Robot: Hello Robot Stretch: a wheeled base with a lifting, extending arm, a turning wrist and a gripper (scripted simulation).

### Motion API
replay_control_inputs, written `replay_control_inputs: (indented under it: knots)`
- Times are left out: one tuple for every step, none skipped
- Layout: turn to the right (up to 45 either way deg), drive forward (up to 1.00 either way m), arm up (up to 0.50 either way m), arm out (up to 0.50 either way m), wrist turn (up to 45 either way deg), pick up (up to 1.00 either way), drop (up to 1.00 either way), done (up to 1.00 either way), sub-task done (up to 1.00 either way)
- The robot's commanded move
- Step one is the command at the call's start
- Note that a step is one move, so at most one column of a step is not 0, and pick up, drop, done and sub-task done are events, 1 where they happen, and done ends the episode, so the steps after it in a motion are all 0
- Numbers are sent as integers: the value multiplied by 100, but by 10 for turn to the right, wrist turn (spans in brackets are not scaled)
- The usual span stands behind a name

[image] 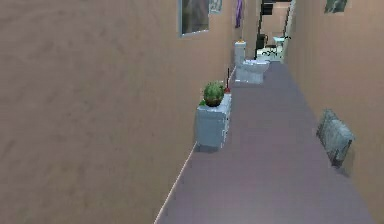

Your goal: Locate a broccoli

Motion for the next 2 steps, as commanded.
replay_control_inputs:
  knots:
    - [-450,0,0,0,0,0,0,0,0]
    - [-270,0,0,0,0,0,0,0,0]
